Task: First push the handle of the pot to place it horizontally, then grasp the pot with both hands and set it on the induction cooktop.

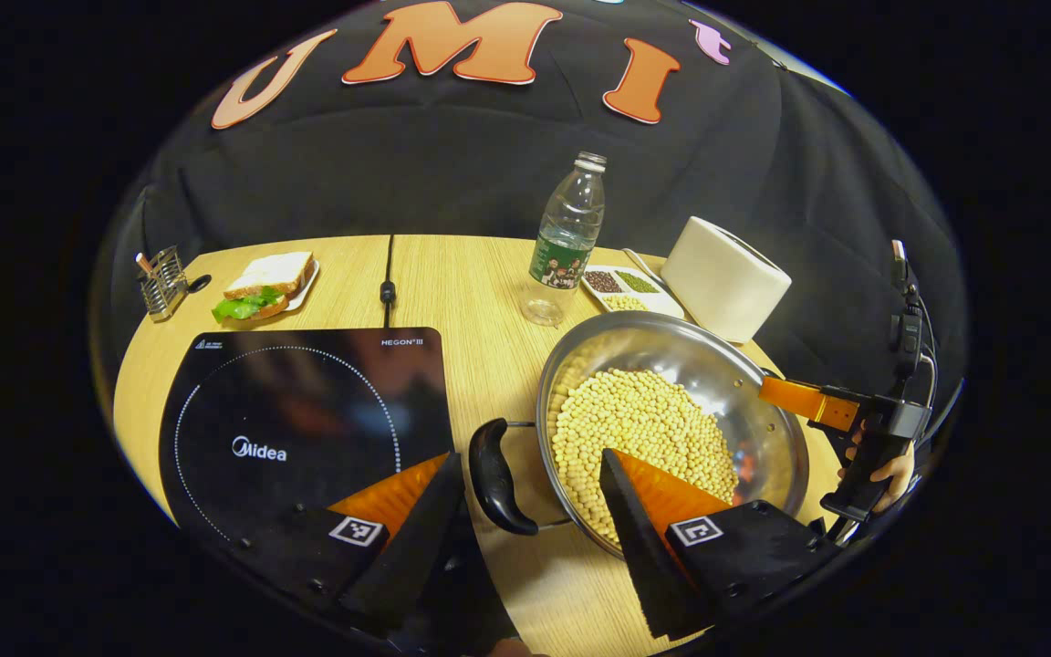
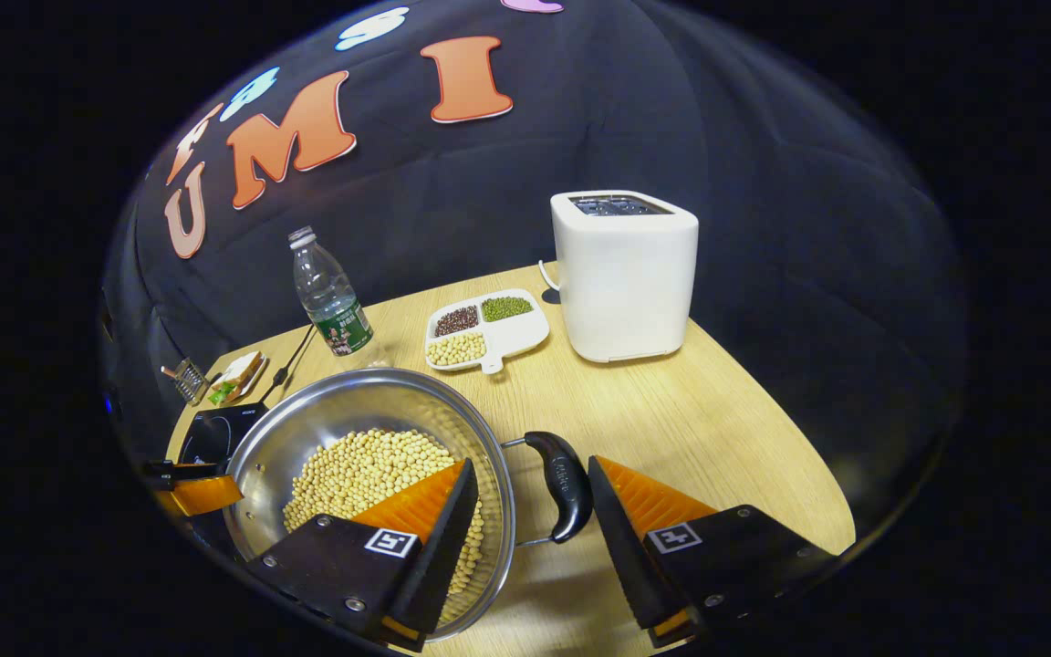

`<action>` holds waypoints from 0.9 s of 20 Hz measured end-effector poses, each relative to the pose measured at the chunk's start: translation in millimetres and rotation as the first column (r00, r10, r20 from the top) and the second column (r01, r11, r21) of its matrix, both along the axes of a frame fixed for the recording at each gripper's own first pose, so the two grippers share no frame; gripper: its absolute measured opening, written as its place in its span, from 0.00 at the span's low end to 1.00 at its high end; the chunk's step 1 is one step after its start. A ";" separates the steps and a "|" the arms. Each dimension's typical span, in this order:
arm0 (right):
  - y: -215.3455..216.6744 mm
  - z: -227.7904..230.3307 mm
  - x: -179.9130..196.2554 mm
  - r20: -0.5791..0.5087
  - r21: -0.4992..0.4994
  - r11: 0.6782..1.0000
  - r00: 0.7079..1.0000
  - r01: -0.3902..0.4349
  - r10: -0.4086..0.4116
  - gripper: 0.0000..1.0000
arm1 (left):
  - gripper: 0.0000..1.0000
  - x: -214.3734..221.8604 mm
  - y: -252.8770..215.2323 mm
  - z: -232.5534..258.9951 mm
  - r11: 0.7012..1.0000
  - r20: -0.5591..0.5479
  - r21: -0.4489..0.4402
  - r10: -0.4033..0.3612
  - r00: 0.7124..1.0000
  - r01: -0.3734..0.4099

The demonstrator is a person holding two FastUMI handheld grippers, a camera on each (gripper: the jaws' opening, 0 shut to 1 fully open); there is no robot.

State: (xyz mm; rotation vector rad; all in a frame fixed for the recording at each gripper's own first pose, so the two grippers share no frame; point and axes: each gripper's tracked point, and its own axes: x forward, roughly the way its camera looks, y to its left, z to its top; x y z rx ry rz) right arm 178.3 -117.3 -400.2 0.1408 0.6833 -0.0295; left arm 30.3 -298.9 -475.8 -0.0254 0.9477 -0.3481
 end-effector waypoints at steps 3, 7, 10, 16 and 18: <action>1.7 -12.9 6.5 -0.031 0.008 1.000 1.000 0.001 -0.001 0.78 | 0.99 7.5 -6.2 -0.4 1.000 0.022 -0.011 0.002 1.000 -0.002; 0.4 -17.1 7.2 -0.041 0.032 0.999 0.999 -0.002 0.003 0.65 | 0.96 10.7 -9.4 -7.1 1.000 0.064 0.005 0.028 0.998 -0.028; -1.4 -17.9 2.6 -0.052 0.024 1.000 0.999 -0.005 0.006 0.62 | 0.92 18.9 -6.8 -12.8 0.997 0.097 0.039 0.066 0.993 -0.070; -25.7 -12.0 -9.2 -0.039 0.037 0.998 0.998 0.048 -0.047 0.50 | 0.78 21.7 -21.7 -36.3 0.996 0.014 0.044 0.078 0.997 -0.079; -24.7 -12.7 -11.9 -0.037 0.047 0.997 0.997 0.069 -0.067 0.46 | 0.60 18.9 -27.7 -38.2 0.994 -0.030 0.013 0.106 0.994 -0.105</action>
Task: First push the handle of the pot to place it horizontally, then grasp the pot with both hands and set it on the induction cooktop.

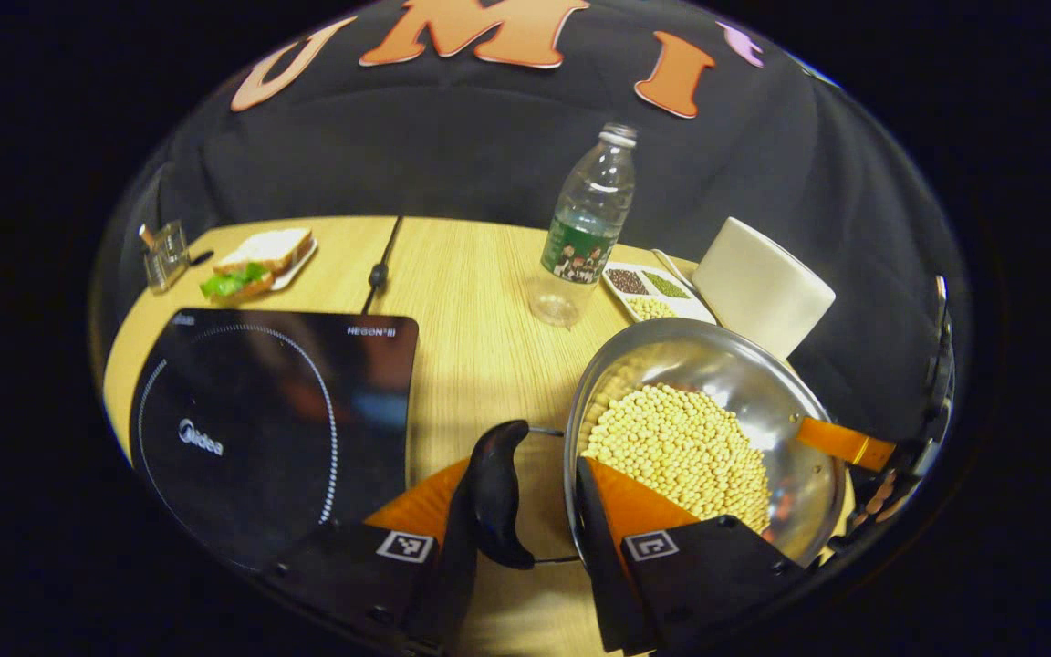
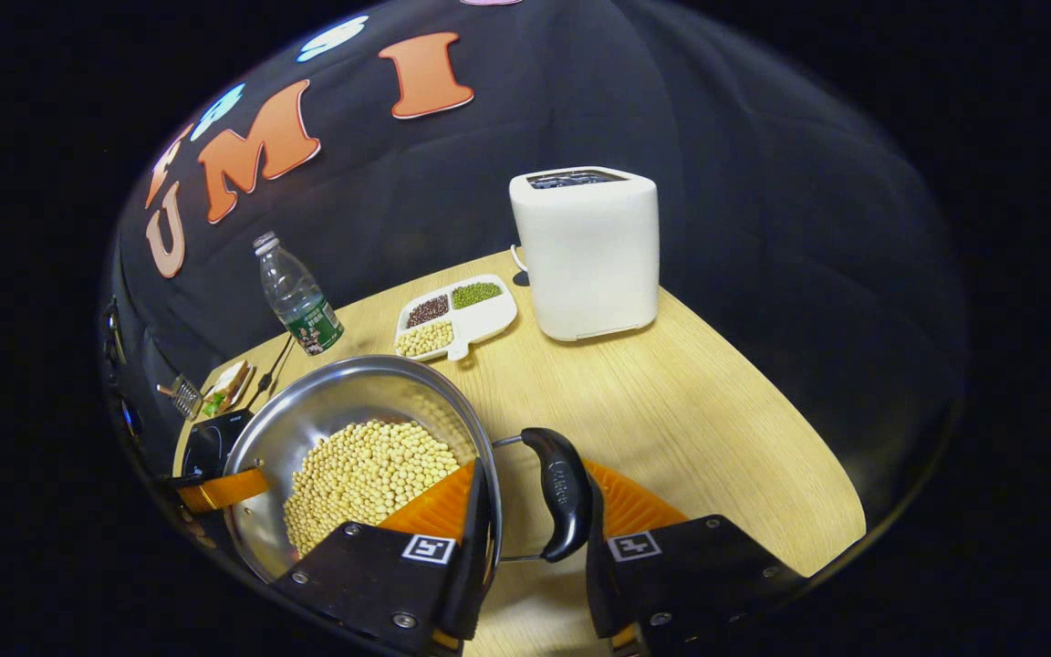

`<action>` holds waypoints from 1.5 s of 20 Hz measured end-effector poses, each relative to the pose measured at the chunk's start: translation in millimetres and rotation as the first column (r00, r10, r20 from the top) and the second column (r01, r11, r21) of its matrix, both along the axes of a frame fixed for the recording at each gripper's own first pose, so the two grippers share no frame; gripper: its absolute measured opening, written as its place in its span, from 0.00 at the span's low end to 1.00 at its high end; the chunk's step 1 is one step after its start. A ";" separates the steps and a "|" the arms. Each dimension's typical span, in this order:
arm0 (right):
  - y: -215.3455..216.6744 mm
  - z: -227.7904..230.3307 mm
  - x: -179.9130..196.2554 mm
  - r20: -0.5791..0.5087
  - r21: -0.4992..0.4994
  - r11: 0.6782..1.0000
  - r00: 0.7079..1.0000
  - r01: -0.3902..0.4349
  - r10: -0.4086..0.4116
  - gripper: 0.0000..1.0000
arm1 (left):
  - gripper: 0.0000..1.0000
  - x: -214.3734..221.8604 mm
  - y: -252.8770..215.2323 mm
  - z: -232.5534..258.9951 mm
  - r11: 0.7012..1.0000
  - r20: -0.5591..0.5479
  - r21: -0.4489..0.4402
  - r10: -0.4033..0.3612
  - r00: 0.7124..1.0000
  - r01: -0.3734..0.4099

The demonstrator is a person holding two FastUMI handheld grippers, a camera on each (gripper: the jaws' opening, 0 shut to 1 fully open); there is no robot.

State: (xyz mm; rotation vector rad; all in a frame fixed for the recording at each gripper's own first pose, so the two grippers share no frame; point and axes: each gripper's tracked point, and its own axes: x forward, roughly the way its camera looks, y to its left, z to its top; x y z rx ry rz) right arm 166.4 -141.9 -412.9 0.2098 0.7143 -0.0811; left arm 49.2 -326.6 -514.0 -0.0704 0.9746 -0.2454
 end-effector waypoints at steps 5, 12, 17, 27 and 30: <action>1.5 18.4 -12.1 0.012 -0.006 1.000 1.000 0.022 -0.022 0.43 | 0.55 -8.5 5.9 10.1 1.000 -0.009 0.006 -0.012 1.000 0.012; 41.8 71.6 -19.7 0.075 0.005 1.000 0.997 0.006 -0.007 0.43 | 0.56 8.3 41.2 70.5 1.000 0.061 0.010 -0.022 0.998 0.021; 94.2 102.0 -17.5 0.113 0.015 0.999 0.993 -0.041 0.039 0.38 | 0.54 16.6 92.9 104.9 1.000 0.095 0.025 0.010 0.995 -0.013; 197.0 123.0 -19.6 0.130 0.006 0.993 0.984 -0.120 0.119 0.43 | 0.56 17.5 195.8 135.7 0.995 0.115 0.019 0.097 0.989 -0.100; 225.2 121.6 -22.1 0.124 -0.001 0.990 0.982 -0.140 0.139 0.42 | 0.52 13.6 224.0 140.6 0.992 0.109 0.014 0.122 0.986 -0.124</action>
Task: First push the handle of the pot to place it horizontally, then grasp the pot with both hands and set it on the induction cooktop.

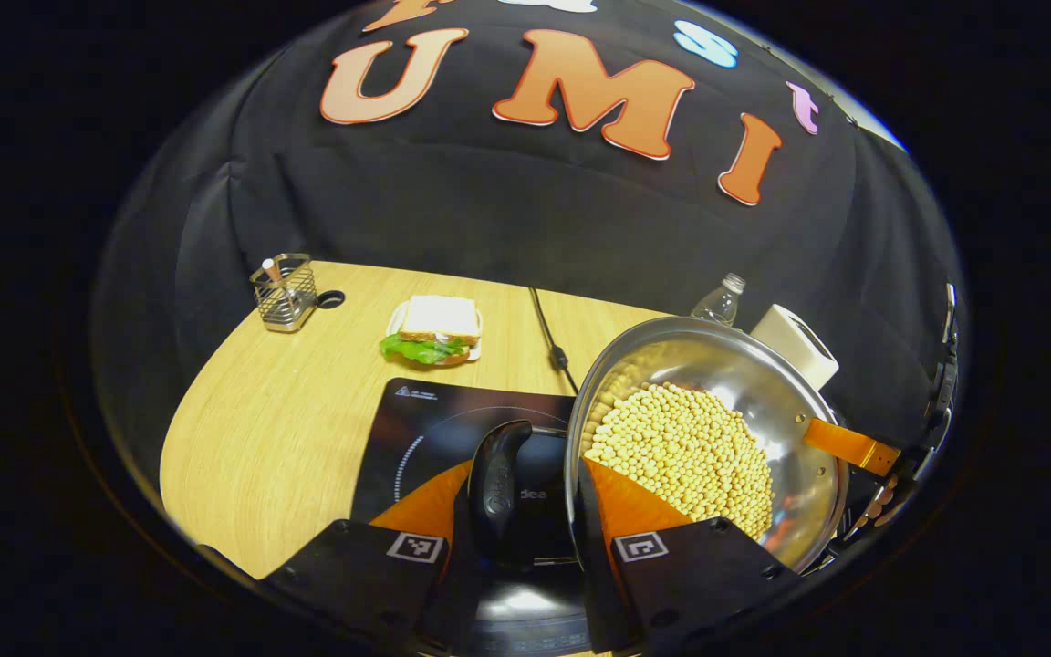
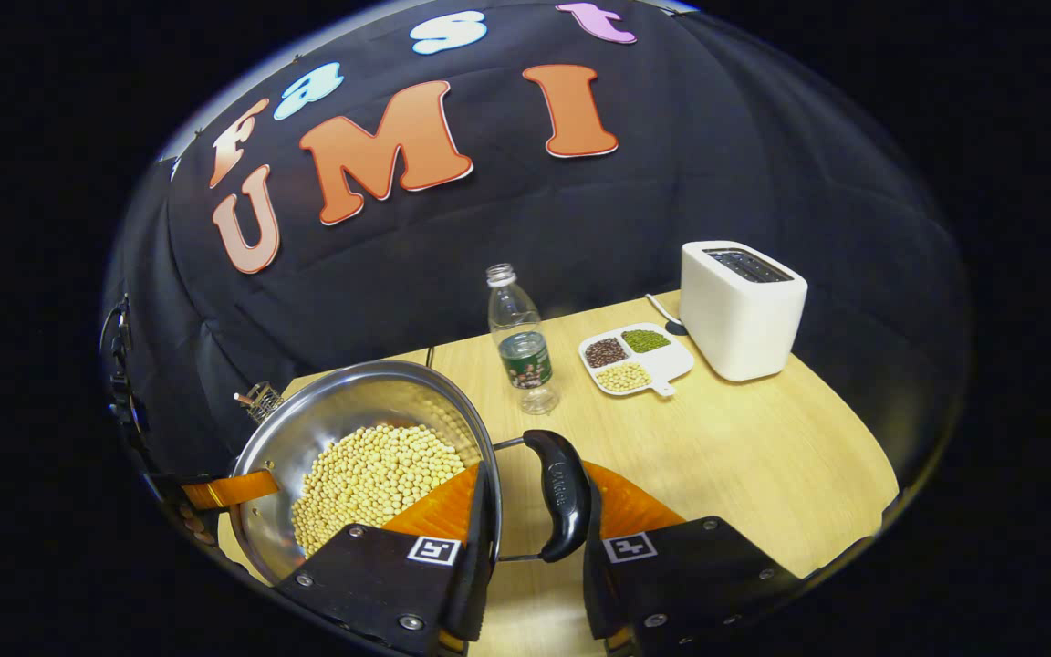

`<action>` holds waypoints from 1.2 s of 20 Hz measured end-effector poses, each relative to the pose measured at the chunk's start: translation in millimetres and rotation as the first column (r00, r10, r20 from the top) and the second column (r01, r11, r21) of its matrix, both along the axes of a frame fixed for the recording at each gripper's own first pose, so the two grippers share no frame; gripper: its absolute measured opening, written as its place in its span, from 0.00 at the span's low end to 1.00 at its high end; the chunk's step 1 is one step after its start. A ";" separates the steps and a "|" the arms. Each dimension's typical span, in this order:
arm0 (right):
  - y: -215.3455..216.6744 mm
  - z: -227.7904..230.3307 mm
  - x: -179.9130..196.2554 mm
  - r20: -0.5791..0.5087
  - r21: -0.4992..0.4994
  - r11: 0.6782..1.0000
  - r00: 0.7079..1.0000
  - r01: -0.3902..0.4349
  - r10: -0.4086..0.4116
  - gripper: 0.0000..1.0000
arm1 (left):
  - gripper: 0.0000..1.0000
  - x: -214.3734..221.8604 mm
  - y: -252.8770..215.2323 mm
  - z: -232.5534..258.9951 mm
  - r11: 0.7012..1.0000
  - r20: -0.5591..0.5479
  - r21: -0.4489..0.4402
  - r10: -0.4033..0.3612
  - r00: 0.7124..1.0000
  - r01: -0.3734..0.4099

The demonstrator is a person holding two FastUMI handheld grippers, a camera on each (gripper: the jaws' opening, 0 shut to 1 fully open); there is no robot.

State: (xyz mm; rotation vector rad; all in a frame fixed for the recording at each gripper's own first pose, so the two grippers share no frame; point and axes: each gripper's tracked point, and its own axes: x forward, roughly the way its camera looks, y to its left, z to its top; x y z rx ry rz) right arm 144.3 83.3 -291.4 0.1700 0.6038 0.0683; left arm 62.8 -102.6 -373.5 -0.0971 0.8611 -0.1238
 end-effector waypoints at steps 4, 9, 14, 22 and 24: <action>29.5 -5.2 1.0 -0.005 -0.003 1.000 1.000 -0.028 0.028 0.43 | 0.54 -2.7 34.4 3.2 1.000 -0.003 -0.004 0.023 1.000 -0.023; 63.4 -13.2 0.5 -0.020 -0.005 0.999 0.999 -0.044 0.044 0.42 | 0.56 -5.6 49.7 6.6 0.999 -0.018 -0.008 0.044 0.999 -0.044; 91.9 -30.4 3.6 -0.052 -0.018 0.998 0.997 -0.066 0.065 0.42 | 0.54 -12.0 66.1 9.2 0.997 -0.043 -0.017 0.078 0.996 -0.079; 121.1 -49.8 3.7 -0.098 -0.003 0.996 0.991 -0.094 0.093 0.43 | 0.52 -12.2 63.7 13.6 0.993 -0.065 -0.011 0.117 0.991 -0.118; 124.1 -53.4 3.4 -0.105 -0.007 0.995 0.990 -0.098 0.097 0.43 | 0.52 -13.9 63.4 11.2 0.993 -0.080 -0.016 0.120 0.990 -0.121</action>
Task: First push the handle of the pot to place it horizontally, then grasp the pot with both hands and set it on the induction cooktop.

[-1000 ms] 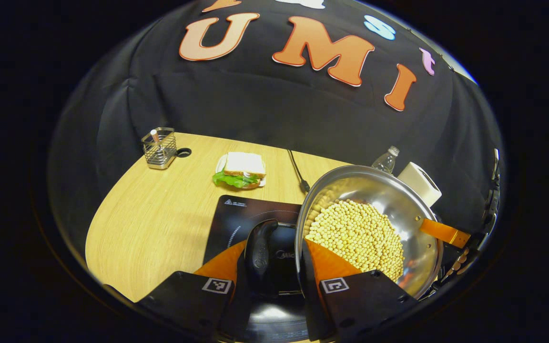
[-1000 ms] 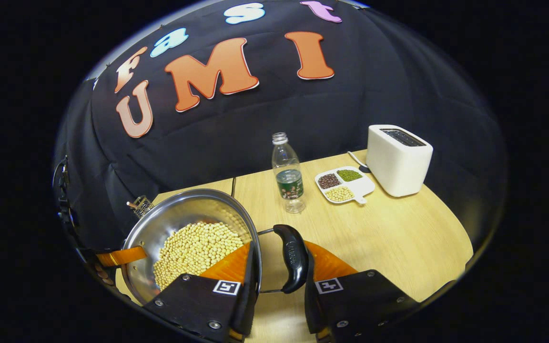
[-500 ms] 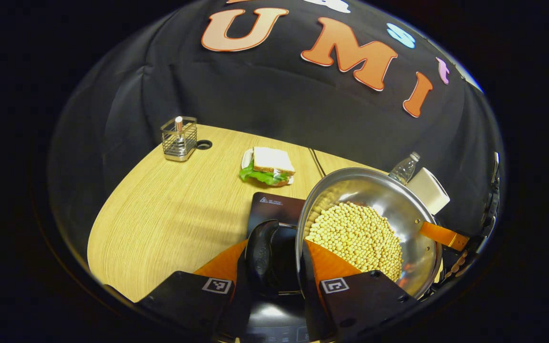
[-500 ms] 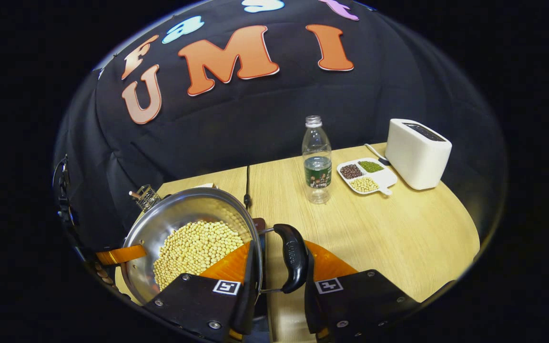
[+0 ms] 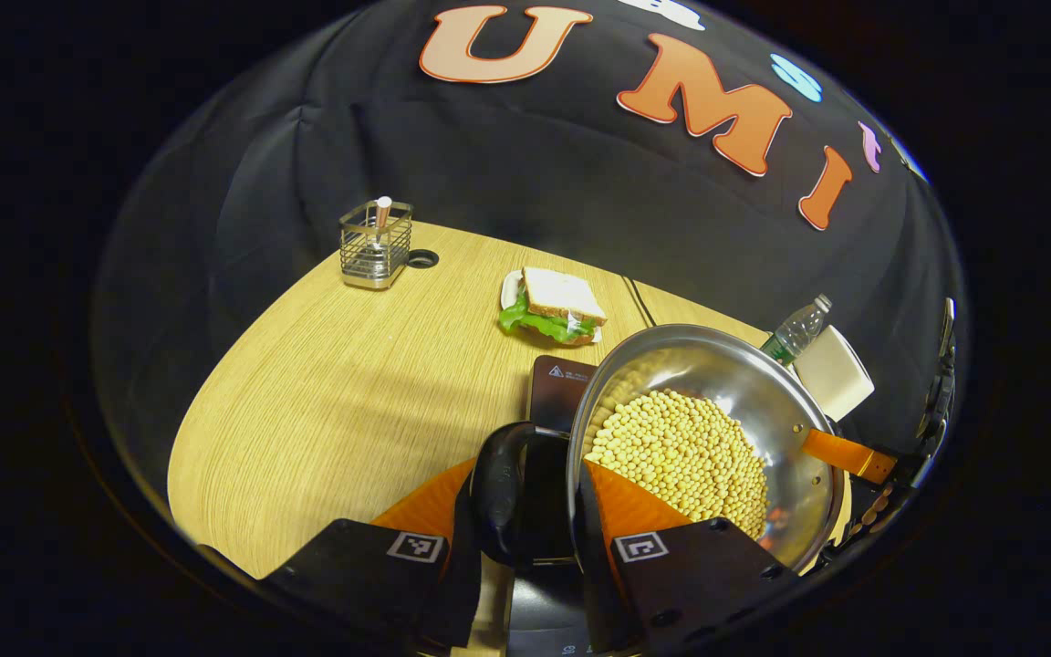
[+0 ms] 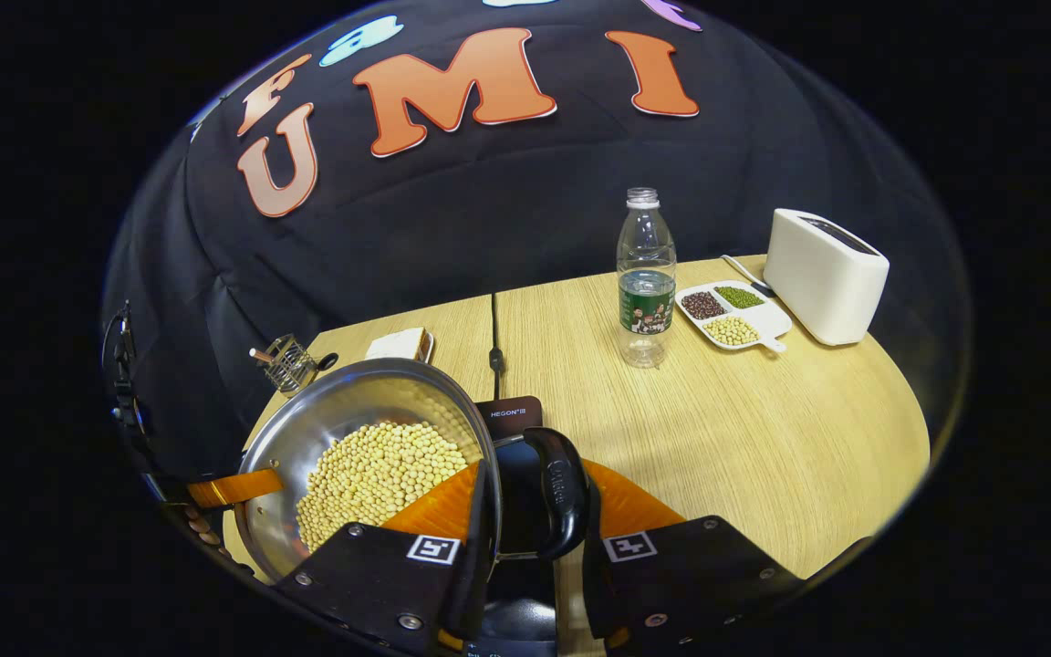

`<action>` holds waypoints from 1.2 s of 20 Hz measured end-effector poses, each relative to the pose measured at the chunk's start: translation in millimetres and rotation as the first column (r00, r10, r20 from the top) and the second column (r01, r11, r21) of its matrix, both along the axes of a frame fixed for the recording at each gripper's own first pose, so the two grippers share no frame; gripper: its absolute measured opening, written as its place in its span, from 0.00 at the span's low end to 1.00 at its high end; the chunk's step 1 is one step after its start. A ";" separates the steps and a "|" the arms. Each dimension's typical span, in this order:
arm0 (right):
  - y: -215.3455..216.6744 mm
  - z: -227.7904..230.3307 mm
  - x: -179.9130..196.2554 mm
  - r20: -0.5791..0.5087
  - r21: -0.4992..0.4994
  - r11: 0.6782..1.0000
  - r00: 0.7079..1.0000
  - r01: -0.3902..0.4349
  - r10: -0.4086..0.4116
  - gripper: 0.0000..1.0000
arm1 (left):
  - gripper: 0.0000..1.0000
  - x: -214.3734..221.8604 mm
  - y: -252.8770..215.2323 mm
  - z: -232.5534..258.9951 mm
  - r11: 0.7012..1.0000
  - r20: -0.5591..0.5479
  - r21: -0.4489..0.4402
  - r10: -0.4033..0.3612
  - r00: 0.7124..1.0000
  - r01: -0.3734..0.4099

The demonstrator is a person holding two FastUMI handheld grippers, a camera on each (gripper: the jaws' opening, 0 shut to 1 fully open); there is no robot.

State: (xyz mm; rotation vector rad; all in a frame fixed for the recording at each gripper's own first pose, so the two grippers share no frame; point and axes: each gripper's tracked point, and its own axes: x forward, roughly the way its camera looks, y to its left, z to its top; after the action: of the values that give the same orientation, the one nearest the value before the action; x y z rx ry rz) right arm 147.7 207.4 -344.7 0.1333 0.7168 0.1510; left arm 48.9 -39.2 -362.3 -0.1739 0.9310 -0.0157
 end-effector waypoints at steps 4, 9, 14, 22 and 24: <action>1.6 -3.5 -1.7 -0.012 0.002 1.000 1.000 -0.006 0.006 0.41 | 0.54 0.9 -0.4 2.5 1.000 -0.004 0.010 0.000 1.000 0.000; -6.3 -1.9 -3.7 -0.026 -0.013 1.000 1.000 0.010 -0.011 0.58 | 0.67 1.1 10.5 16.5 0.997 -0.013 0.071 0.021 1.000 -0.020; -28.3 62.1 0.0 0.109 0.049 0.998 0.993 0.032 -0.037 0.93 | 0.99 10.7 16.5 65.6 0.985 0.102 0.162 0.039 0.994 -0.056; -106.7 200.3 -37.0 0.391 0.003 0.998 0.919 0.064 -0.060 0.95 | 0.98 18.8 -17.0 257.2 0.971 0.518 0.219 -0.034 0.855 -0.094; -128.6 234.6 -53.4 0.467 -0.030 0.997 0.883 0.068 -0.046 0.95 | 0.98 7.5 -20.4 302.7 0.969 0.600 0.217 -0.038 0.799 -0.117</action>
State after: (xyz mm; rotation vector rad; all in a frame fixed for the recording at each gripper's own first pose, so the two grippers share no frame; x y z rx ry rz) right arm 94.4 78.8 -110.2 0.0698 0.2323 0.1039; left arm 56.3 -59.6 -59.5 0.0469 0.2801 0.0800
